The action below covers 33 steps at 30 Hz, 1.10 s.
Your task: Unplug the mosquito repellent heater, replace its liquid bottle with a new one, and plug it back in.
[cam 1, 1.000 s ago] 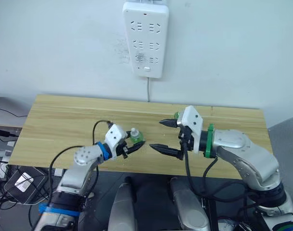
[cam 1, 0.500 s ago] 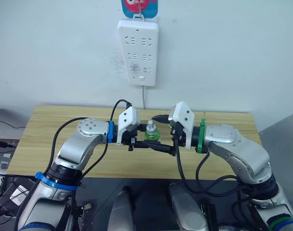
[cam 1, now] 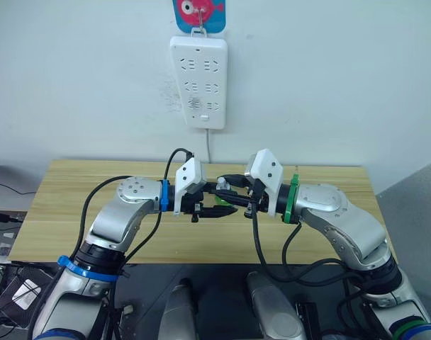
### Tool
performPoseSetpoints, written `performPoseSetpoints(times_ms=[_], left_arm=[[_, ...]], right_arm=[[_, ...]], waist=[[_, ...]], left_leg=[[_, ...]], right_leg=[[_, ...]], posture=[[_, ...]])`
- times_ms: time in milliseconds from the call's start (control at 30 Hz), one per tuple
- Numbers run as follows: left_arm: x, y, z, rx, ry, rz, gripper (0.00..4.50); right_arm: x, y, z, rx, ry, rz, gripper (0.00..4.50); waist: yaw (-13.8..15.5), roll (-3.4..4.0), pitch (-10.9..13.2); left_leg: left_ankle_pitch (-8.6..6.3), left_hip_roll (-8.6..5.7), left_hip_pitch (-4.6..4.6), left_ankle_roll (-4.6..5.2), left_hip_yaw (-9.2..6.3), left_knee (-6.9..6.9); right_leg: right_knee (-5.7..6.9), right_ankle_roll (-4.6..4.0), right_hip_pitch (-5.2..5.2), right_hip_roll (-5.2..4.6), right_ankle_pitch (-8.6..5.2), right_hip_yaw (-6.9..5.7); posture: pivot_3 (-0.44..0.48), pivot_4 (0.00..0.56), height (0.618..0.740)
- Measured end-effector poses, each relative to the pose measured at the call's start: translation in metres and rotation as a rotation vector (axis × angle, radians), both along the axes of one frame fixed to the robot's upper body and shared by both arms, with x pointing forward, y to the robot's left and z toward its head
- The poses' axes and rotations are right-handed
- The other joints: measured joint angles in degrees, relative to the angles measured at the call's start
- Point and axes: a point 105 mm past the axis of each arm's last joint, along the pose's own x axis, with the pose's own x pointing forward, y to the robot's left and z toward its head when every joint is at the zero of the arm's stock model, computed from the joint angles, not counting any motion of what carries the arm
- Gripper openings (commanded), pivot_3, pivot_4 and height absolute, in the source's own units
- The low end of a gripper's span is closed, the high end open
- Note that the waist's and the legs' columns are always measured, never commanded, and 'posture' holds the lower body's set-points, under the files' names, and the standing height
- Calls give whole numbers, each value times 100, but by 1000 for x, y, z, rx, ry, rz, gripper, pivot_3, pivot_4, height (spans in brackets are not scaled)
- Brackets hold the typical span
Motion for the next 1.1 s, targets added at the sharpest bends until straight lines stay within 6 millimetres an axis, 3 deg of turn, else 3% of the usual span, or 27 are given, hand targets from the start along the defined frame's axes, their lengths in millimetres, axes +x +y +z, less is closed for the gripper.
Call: performPoseSetpoints(times_ms=[100,300,333,800,900,1033,1100], left_arm=[[0,-1,-1,-15,-3,8,2277],[9,8,-6,-9,-31,49,4182],[10,9,-7,-7,-21,53,4192],[0,4,2,-119,120,30,4192],[-2,3,1,-118,135,25,3616],[-3,-3,1,-140,141,22,2363],[-2,-4,1,-146,139,25,2306]], right_arm=[[1,-1,0,-4,-5,6,1011],[3,-2,-1,6,4,4,1011],[3,-2,0,10,6,5,1011],[3,-6,3,41,43,11,1011],[3,-6,3,42,51,13,1011],[2,-5,3,44,54,18,1011],[2,-6,3,44,54,15,1011]], waist=[[-7,-1,-34],[-22,0,-70],[-24,0,-70],[-30,2,-72],[-31,2,-73],[-28,1,-75],[-29,2,-76]], left_leg=[[0,0,1,0,-1,22],[14,3,24,12,2,30],[15,3,26,13,3,30],[15,4,51,13,1,30],[15,4,52,13,1,31],[15,3,52,13,1,32],[15,4,53,13,1,32]], right_leg=[[24,0,1,4,0,2],[28,1,23,13,-1,13],[28,2,25,14,-1,14],[34,1,46,15,1,14],[34,1,48,15,1,14],[33,1,50,14,1,14],[34,1,50,15,1,14]], posture=[[-247,183,740],[-253,187,740],[-255,188,740],[-258,186,740],[-257,187,740],[-253,188,740],[-253,189,740]])
